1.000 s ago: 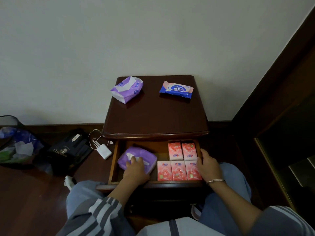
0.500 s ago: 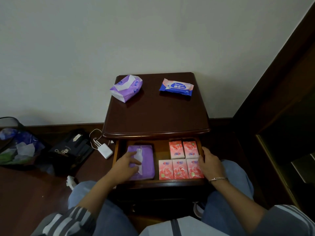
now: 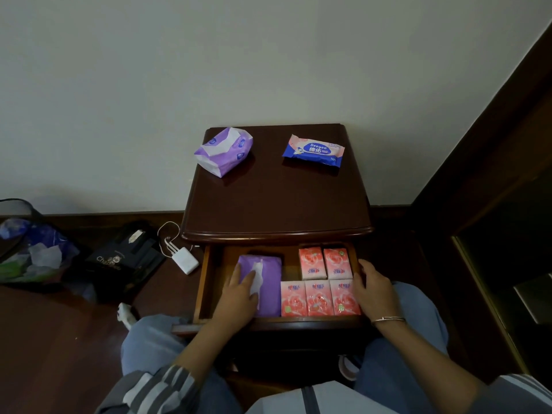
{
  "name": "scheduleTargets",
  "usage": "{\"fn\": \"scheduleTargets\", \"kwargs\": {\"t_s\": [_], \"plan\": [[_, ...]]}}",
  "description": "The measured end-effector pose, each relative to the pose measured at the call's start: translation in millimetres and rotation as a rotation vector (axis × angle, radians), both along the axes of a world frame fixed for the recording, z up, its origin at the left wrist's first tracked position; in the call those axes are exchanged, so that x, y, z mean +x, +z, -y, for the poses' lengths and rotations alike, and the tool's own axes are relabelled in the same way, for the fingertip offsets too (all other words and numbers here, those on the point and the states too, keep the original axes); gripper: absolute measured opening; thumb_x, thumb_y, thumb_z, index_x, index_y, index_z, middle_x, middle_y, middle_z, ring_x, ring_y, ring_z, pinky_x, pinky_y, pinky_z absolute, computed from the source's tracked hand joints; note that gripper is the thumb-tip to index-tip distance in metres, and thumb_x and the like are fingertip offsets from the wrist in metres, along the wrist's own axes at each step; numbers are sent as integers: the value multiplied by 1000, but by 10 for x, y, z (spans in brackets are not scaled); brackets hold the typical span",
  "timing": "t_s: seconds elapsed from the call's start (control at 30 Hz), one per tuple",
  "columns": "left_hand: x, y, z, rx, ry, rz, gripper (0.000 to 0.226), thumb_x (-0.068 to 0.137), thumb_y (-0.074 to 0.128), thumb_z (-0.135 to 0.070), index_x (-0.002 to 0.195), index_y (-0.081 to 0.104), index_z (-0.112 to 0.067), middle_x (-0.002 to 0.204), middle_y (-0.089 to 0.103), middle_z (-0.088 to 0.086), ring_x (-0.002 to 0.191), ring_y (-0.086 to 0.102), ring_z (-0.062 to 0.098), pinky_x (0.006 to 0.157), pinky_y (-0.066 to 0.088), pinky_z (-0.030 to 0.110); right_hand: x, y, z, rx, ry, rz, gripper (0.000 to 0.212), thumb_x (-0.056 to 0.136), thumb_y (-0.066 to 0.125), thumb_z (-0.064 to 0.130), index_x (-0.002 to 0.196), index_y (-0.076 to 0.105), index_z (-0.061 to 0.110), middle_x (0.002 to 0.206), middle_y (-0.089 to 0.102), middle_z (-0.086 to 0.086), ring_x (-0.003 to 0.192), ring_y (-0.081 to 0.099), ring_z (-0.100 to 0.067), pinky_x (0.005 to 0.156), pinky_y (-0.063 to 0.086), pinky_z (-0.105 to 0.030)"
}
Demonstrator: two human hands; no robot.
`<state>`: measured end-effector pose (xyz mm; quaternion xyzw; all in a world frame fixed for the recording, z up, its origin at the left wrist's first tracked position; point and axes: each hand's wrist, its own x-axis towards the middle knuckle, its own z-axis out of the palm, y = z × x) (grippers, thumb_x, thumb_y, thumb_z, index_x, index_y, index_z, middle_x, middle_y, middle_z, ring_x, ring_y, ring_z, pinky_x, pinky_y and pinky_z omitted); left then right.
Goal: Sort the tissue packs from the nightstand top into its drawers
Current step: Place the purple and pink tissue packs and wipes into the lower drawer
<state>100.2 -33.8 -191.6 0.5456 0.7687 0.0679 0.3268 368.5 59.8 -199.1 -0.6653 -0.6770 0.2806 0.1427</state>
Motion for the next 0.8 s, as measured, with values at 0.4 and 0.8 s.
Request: {"fn": "scheduleTargets", "kwargs": {"t_s": [0.4, 0.8], "plan": [[-591, 906, -727, 429, -105, 165, 31, 93, 58, -13, 124, 62, -17, 120, 63, -5, 109, 56, 4, 87, 33, -2, -243, 654, -838, 636, 26, -55, 25, 88, 55, 7, 112, 61, 8, 101, 66, -10, 97, 58, -27, 80, 41, -29], [-1432, 731, -2455, 512, 278, -428, 35, 100, 38, -23, 120, 61, -6, 148, 39, 19, 136, 34, 37, 108, 31, 46, -1085, 603, -2800, 181, 239, 185, 46, 99, 38, 27, 142, 35, 12, 154, 26, -11, 139, 28, -29, 112, 30, -43]]}}
